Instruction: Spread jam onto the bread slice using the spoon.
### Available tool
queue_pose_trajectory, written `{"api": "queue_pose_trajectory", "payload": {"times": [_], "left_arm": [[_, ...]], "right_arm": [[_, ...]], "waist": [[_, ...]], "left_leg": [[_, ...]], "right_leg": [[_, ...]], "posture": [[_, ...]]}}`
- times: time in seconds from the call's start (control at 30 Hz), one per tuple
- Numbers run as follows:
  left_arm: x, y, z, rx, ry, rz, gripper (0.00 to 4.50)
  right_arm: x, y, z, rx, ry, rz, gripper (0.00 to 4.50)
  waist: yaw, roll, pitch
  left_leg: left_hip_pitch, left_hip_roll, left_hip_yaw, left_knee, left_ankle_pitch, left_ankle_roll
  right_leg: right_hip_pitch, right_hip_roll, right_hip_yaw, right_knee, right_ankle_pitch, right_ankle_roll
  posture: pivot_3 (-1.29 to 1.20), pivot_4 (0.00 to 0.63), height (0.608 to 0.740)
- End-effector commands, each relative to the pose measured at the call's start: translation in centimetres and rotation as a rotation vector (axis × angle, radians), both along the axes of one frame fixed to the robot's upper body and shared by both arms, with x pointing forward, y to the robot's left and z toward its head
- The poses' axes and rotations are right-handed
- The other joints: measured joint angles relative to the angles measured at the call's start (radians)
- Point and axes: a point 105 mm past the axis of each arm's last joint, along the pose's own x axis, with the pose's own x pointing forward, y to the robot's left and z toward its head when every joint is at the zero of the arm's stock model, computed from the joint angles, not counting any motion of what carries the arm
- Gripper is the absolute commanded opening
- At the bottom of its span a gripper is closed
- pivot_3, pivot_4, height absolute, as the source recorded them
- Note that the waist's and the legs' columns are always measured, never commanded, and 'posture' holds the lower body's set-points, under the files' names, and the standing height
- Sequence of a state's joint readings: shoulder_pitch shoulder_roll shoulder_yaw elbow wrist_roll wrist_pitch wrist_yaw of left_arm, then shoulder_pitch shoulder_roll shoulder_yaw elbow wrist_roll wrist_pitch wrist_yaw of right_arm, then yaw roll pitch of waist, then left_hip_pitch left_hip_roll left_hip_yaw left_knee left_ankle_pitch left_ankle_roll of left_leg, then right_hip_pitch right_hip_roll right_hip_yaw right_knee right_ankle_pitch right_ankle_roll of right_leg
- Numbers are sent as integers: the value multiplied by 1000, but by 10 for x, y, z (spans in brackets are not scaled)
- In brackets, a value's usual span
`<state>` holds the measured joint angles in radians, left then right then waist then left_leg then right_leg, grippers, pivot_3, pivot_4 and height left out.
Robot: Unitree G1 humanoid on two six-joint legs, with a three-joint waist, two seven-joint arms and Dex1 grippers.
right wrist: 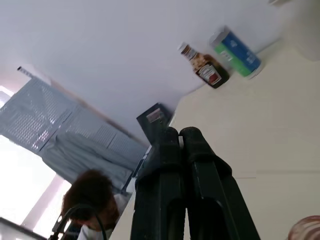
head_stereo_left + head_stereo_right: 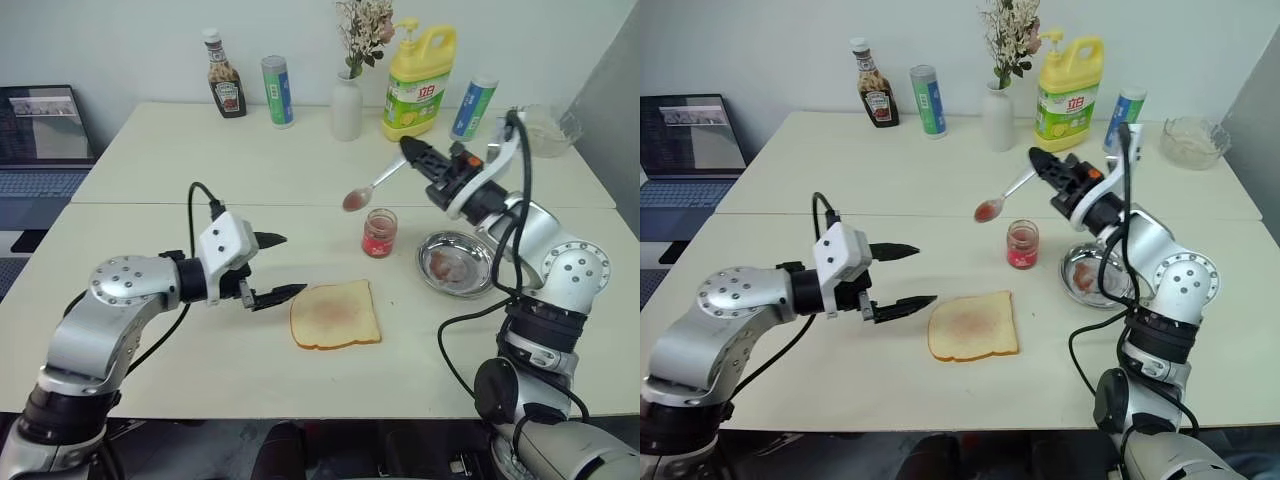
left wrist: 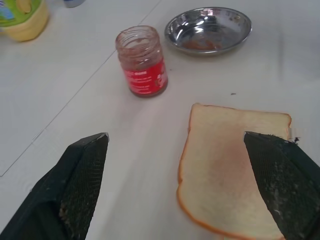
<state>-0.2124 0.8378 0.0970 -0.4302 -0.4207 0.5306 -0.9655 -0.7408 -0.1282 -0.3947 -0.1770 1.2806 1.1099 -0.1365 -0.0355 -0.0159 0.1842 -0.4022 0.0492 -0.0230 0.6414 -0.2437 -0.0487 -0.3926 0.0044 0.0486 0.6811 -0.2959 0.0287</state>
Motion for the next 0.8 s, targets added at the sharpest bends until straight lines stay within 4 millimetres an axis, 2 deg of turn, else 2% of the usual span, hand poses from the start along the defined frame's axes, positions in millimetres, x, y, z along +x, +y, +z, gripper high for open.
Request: {"api": "queue_pose_trajectory", "payload": {"times": [0.03,0.17,0.27,0.4,0.53,0.8], "left_arm": [[-14,13,-5,68,-26,-4,4500],[-31,24,-29,120,-25,-3,4500],[-42,17,-39,100,-24,-14,4500],[-52,7,-52,95,-13,-37,4500],[-53,-4,-52,73,-29,-44,4500],[-41,-13,-40,-1,-43,-17,4500]], "right_arm": [[-19,19,0,-100,-87,71,10],[-31,34,-28,-258,-126,130,10],[-40,46,-46,-325,-163,190,10],[-43,58,-68,-444,-239,205,10],[-52,67,-68,-570,-399,224,10],[-61,73,-57,-611,-533,225,10]], "waist": [[0,0,0],[1,0,0],[5,0,0],[3,0,0],[4,0,0],[4,-1,0]], "left_leg": [[0,0,0,0,0,0],[0,0,0,-1,0,0],[0,0,0,-1,0,0],[0,0,0,-1,0,0],[0,0,0,-1,0,0],[0,0,-1,0,0,0]], "right_leg": [[0,0,0,0,0,0],[-1,-2,0,0,-1,-2],[-1,-2,-1,0,-2,-4],[-1,-2,-1,0,-2,-4],[-1,-2,-1,0,-3,-3],[0,-1,-2,0,-3,-3]], "posture": [[0,150,740],[0,150,740],[0,150,740],[0,150,740],[0,150,740],[0,150,740]]}}
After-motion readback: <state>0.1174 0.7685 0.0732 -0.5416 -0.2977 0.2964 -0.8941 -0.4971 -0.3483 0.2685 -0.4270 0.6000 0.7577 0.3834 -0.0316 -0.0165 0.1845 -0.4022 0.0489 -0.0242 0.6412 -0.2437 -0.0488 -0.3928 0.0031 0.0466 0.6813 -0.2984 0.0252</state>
